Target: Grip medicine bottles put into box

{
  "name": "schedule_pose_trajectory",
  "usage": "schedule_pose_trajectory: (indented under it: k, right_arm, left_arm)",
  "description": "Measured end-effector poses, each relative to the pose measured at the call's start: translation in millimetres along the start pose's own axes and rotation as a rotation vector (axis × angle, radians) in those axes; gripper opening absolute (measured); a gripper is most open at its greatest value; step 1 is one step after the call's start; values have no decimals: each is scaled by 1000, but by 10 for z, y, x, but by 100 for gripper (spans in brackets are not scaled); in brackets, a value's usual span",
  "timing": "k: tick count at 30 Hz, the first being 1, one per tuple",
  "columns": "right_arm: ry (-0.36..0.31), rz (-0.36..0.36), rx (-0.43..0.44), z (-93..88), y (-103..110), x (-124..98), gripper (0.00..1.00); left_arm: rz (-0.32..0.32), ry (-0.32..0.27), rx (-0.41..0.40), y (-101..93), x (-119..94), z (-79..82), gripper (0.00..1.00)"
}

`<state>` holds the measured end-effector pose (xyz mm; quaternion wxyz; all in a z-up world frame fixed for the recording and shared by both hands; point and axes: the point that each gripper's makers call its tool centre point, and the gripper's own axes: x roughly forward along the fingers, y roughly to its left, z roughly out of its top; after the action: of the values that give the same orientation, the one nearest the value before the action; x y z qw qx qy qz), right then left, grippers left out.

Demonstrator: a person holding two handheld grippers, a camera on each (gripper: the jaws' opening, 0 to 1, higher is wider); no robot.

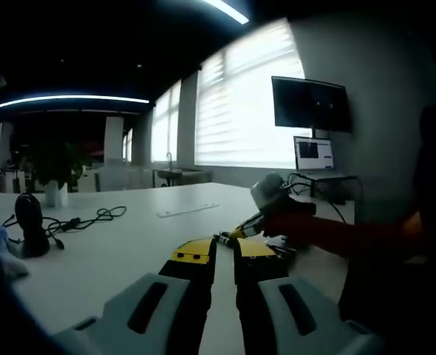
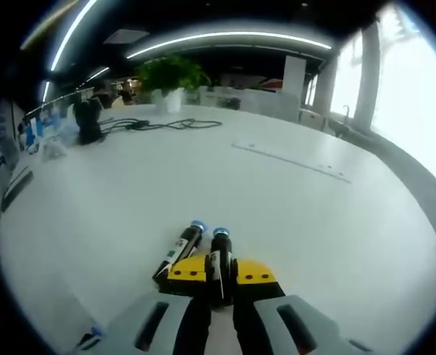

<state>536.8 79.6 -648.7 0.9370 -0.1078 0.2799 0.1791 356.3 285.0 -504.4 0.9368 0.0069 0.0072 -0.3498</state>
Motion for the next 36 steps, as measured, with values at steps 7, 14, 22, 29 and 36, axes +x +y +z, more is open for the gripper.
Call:
schedule_pose_trajectory:
  k: [7,14,22,29,36]
  right_arm:
    - [-16,-14,-3,50,0,-78,6]
    - [-31,-26,-10,92,9,-145,6]
    - [-66,-29,-16,165,42,-272,6]
    - [-98,-26,1,169,66,-419,6]
    - [-152,-17,-21,264,212,-647,7]
  left_arm:
    - [3,-7,0,9,-22,23,4]
    - [-1,-6,2,-8,-14,21,4]
    - [-1,-4,1,-4,-6,15,4]
    - [-4,-4,-2,-11,2,5,4]
    - [-7,-2,-4,-19,13,-6,4]
